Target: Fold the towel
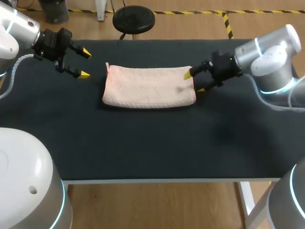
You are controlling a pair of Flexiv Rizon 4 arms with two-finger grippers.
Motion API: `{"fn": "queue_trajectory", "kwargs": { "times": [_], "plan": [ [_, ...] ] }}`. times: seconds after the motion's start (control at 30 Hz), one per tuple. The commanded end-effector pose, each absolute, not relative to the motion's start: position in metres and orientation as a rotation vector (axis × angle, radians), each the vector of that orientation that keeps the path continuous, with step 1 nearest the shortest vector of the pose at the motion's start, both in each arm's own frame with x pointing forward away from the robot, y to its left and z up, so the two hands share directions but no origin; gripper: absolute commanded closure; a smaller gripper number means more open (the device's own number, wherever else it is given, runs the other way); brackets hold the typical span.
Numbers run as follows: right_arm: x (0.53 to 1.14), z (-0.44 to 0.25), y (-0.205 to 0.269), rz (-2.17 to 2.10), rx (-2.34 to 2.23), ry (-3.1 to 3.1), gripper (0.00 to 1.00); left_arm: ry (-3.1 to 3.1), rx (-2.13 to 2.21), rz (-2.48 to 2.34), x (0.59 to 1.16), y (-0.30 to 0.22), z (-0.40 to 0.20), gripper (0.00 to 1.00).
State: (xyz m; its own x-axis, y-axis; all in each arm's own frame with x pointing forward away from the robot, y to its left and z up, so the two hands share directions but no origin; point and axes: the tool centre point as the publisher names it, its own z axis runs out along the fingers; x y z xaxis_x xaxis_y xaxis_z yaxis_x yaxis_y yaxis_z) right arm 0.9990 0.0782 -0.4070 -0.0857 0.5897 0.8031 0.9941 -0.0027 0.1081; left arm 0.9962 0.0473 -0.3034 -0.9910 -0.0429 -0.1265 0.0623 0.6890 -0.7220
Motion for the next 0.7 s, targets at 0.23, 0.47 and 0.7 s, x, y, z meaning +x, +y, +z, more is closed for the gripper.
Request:
{"fn": "queue_trajectory", "kwargs": {
  "times": [0.23, 0.47, 0.7],
  "plan": [
    [1.005, -0.412, 0.09, -0.955, -1.624, -1.708, 0.0, 2.76, 0.017, -1.19, 0.996, 0.048, -0.304, 0.0],
    [1.006, -0.414, 0.101, -0.957, -1.611, -1.698, 0.0, 2.76, 0.017, -1.19, 0.996, 0.048, -0.304, 0.0],
    [1.006, -0.416, 0.11, -0.953, -1.605, -1.691, 0.0, 2.76, 0.017, -1.19, 0.996, 0.048, -0.304, 0.0]
  ]
}}
